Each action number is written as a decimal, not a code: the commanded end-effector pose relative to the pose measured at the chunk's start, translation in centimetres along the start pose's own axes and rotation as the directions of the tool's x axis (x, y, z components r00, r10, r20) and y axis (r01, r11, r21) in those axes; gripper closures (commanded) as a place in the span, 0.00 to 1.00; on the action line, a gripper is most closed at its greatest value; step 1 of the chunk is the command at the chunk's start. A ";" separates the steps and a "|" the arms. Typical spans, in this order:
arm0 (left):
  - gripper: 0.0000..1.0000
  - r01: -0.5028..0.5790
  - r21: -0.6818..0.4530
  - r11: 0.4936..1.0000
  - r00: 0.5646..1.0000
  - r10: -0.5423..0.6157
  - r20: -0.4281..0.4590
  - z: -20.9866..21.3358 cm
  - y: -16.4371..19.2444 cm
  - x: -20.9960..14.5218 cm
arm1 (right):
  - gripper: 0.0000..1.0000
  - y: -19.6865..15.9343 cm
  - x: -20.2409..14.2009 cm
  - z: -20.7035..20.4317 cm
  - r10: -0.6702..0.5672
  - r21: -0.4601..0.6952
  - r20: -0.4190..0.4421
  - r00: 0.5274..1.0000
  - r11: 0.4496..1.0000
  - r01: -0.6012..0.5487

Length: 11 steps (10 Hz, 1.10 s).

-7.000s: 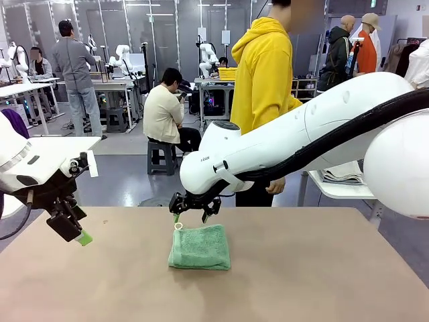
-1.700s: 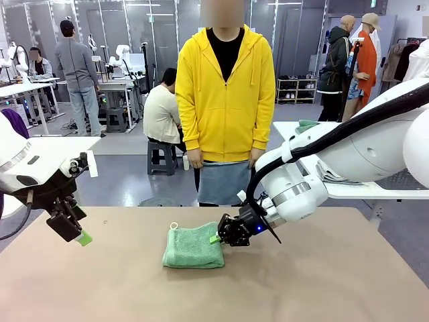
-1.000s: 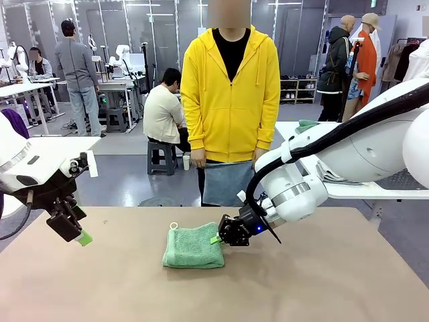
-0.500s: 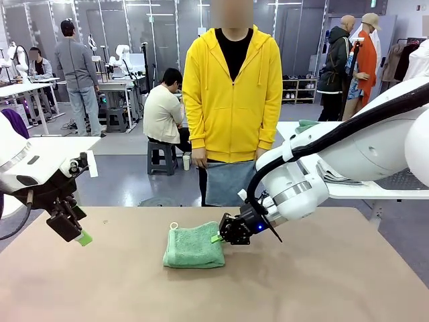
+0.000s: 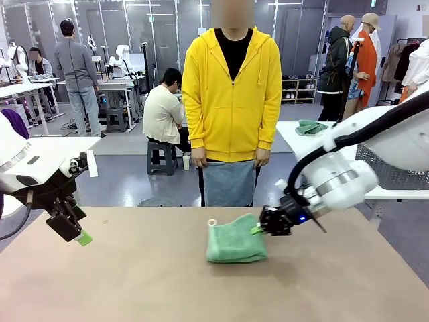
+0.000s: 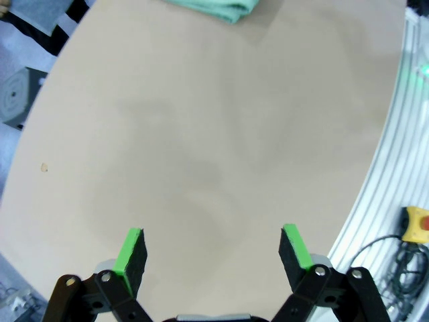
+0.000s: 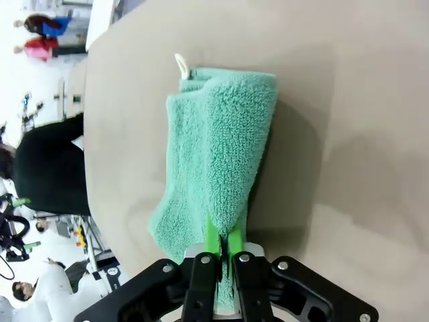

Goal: Fold the towels and place them in the basket.
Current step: Place the folded Towel with hook on the right side of the table.

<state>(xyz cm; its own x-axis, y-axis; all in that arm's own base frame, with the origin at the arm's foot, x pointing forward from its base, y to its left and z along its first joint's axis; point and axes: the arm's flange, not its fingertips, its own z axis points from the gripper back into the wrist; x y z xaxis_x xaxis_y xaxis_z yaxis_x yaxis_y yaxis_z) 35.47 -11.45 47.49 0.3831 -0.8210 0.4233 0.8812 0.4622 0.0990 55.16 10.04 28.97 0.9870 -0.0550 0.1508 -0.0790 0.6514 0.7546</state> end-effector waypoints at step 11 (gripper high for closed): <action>0.00 -0.015 0.012 1.000 1.000 0.015 -0.009 -0.1 -0.1 0.2 | 0.95 -10.3 1.5 17.0 -0.054 -0.474 -0.008 0.998 0.880 0.044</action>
<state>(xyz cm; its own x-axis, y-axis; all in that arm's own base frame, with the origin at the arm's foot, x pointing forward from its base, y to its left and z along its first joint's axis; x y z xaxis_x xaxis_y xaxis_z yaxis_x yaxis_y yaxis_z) 35.47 -11.44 47.48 0.3832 -0.8209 0.4235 0.8813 0.4622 0.0986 54.79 -9.33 31.75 0.9896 -0.0560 0.1328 -0.0017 0.9169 0.3991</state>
